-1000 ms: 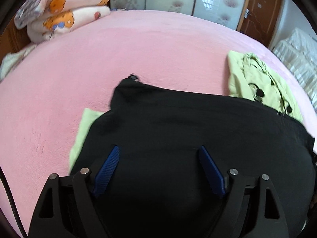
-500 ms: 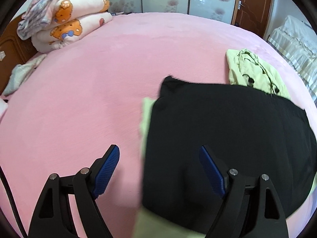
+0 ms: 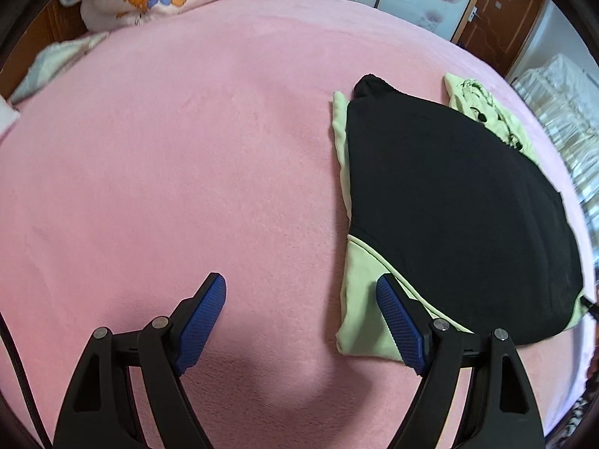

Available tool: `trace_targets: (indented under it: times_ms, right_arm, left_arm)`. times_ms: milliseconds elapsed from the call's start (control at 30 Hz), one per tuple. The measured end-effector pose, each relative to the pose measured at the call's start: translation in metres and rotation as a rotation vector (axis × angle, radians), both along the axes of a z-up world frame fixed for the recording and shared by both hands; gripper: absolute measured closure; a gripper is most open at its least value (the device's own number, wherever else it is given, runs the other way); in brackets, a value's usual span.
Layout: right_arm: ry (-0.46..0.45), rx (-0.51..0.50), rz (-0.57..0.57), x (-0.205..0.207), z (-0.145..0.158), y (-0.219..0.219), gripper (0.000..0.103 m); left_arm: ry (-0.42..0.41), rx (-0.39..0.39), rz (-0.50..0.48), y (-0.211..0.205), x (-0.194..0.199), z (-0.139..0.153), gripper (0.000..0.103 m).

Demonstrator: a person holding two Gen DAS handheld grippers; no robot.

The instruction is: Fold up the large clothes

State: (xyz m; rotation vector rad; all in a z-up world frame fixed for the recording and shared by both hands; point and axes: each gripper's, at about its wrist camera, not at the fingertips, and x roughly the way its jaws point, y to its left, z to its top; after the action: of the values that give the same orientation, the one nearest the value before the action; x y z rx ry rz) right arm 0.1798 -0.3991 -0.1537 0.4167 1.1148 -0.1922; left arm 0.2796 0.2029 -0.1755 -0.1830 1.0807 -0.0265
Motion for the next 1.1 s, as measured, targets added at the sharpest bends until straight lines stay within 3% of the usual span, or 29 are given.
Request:
trace_targets:
  times_ms: [133,267,467,533,633,767,933,1100]
  right_arm:
    - [0.005,0.038,0.023,0.000,-0.006,0.006,0.058]
    - [-0.003,0.016,0.038,0.000,-0.005,0.010,0.074]
    - [-0.011,-0.009,0.058,-0.002,-0.004,0.014,0.083]
    - [-0.012,-0.033,0.064,-0.003,-0.004,0.017,0.085]
    - [-0.022,-0.064,0.066,-0.004,-0.002,0.023,0.089]
    - [-0.054,-0.070,0.043,-0.010,0.005,0.024,0.092]
    - [-0.165,-0.045,-0.009,-0.038,0.030,0.023,0.095]
    - [-0.055,-0.010,-0.030,-0.042,-0.016,0.017,0.095]
  left_arm:
    - [0.022,-0.038,-0.004,0.002,0.004,-0.007,0.022]
    - [0.026,-0.044,-0.032,-0.009,0.008,-0.010,0.022]
    - [0.021,0.035,-0.144,-0.041,0.011,-0.010,0.056]
    - [0.031,0.035,-0.160,-0.048,0.012,-0.013,0.076]
    - [0.025,0.097,-0.161,-0.060,0.012,-0.015,0.093]
    - [-0.024,0.145,-0.173,-0.067,0.002,-0.003,0.098]
    - [-0.073,0.112,-0.187,-0.056,-0.021,0.015,0.098]
    - [-0.010,0.127,-0.180,-0.053,-0.020,-0.019,0.098]
